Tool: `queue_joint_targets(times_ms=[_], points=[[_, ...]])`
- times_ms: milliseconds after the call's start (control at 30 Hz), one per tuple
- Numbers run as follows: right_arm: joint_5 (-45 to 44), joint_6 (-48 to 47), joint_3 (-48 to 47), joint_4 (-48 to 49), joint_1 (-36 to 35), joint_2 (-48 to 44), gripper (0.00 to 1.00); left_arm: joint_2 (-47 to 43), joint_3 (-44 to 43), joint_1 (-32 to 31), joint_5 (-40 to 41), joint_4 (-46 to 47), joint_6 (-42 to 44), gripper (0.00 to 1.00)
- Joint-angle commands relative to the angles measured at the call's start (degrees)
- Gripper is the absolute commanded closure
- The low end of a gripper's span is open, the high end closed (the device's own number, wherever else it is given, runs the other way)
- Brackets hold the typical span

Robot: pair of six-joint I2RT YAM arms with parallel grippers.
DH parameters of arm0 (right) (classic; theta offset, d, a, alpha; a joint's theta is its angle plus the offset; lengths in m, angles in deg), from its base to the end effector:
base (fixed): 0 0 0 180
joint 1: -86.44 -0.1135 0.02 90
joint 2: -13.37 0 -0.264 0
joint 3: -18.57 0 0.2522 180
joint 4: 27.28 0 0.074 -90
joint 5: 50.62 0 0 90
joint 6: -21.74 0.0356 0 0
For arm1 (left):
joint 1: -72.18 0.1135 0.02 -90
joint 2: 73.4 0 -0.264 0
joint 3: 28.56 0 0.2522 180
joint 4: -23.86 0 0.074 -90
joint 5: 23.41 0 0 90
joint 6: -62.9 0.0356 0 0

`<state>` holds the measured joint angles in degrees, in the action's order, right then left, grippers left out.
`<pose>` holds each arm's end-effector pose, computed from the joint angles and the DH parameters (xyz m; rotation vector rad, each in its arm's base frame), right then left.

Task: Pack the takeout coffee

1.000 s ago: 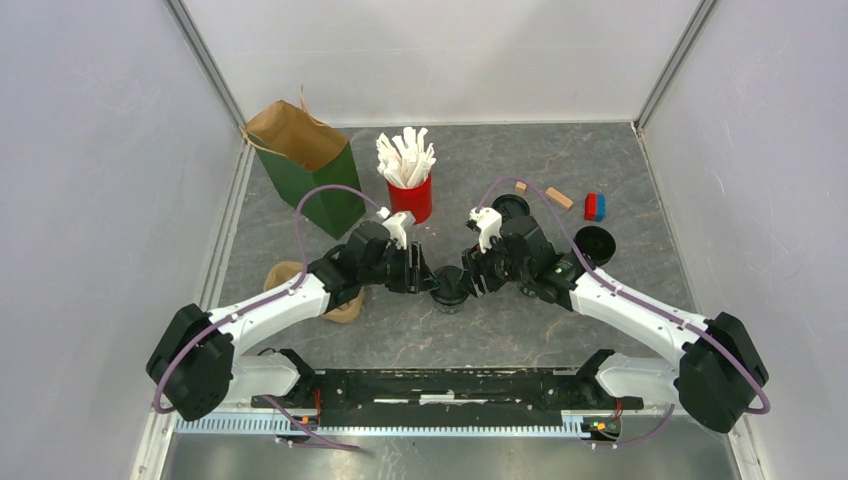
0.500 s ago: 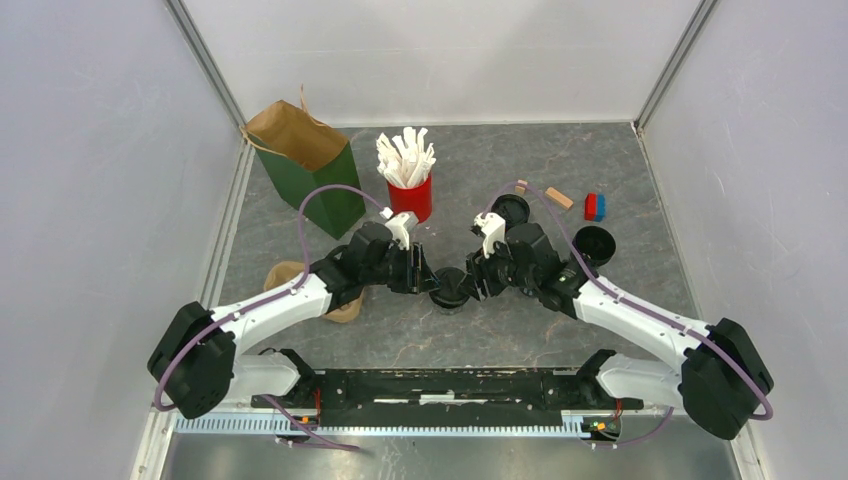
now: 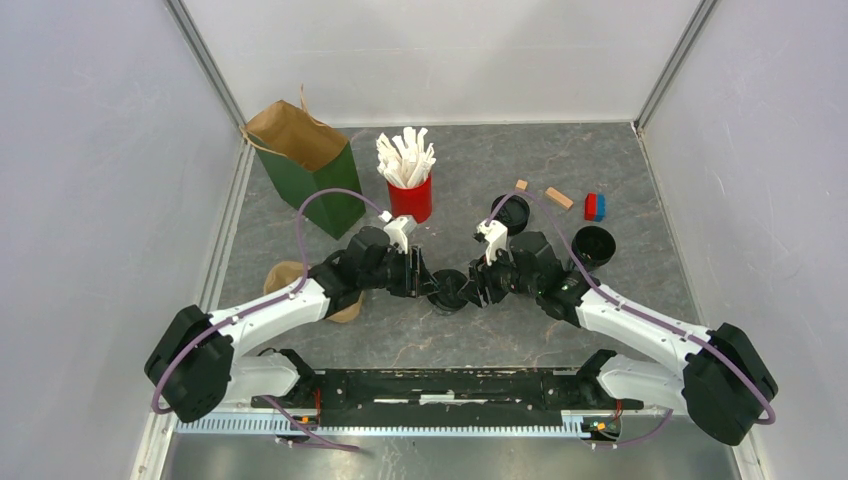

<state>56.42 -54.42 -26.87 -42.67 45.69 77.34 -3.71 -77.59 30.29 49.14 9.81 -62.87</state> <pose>0.1696 0.1599 0.2103 -0.7005 2.1537 0.8519 0.1813 -0.1769 0.2106 0.3149 2.3425 -1.0554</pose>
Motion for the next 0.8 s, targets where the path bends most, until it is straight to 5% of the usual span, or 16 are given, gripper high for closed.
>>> queue_joint_targets(times_ms=[0, 467, 767], points=[[-0.3, -1.6, -2.1, -3.0, 0.1, -0.1, 0.45, -0.9, 0.1, -0.3, -1.1, 0.0, 0.9, 0.46], [1.0, 0.0, -6.4, -2.0, 0.1, 1.8, 0.48, -0.9, -2.4, -0.3, -0.9, -1.8, 3.7, 0.30], [0.8, 0.6, -8.7, -2.2, 0.2, 3.2, 0.50, -0.5, -3.6, -0.3, -0.5, -2.3, 4.8, 0.38]])
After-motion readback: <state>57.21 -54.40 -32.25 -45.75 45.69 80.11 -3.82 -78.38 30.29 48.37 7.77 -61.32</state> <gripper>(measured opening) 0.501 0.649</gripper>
